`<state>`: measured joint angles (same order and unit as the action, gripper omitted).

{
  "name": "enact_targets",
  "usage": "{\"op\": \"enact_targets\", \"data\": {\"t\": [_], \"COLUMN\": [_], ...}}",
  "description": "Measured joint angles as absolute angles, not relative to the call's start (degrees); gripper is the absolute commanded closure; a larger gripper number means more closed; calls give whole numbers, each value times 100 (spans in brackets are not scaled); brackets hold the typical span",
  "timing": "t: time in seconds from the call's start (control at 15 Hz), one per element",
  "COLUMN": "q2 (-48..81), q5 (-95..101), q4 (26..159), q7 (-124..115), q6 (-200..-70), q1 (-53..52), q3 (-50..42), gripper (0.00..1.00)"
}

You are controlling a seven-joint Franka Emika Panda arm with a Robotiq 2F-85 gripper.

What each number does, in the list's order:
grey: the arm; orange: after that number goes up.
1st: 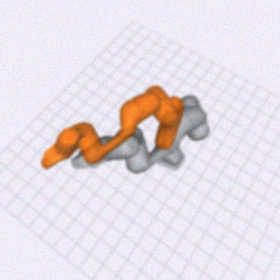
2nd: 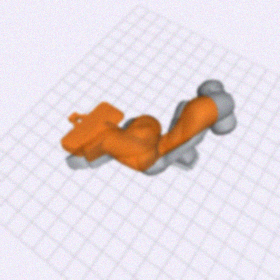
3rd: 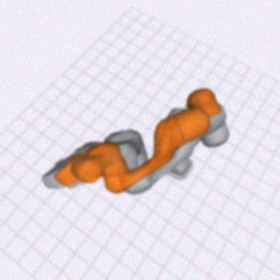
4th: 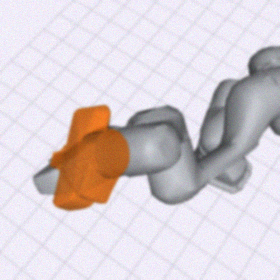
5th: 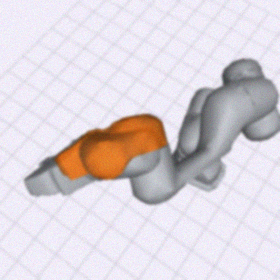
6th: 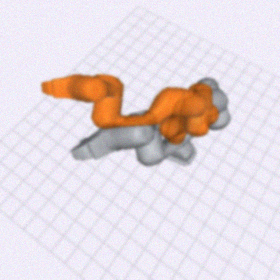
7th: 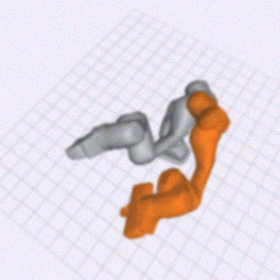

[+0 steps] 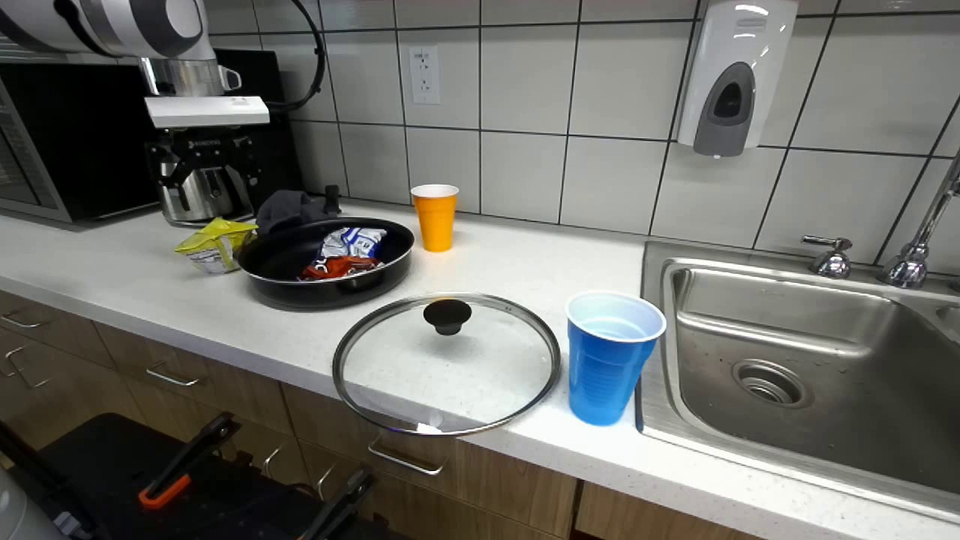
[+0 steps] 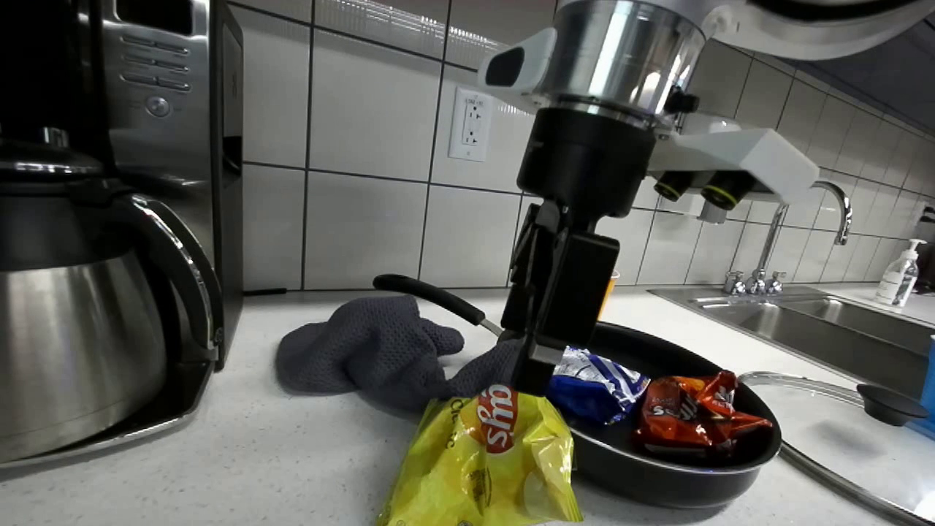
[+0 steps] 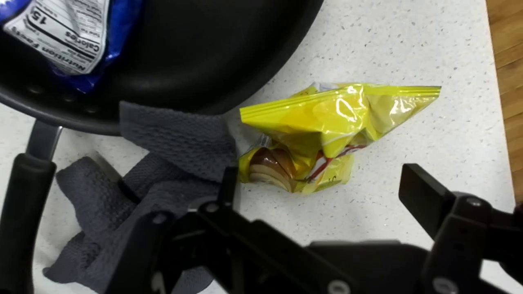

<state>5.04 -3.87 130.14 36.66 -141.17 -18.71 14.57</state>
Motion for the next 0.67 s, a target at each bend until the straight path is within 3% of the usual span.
{"op": "enact_targets", "data": {"t": [0.67], "q2": [1099], "q5": [-10], "q4": [12480], "q7": [3886], "q6": [-13542], "q1": [-1870], "q3": [1592], "gripper": [0]}}
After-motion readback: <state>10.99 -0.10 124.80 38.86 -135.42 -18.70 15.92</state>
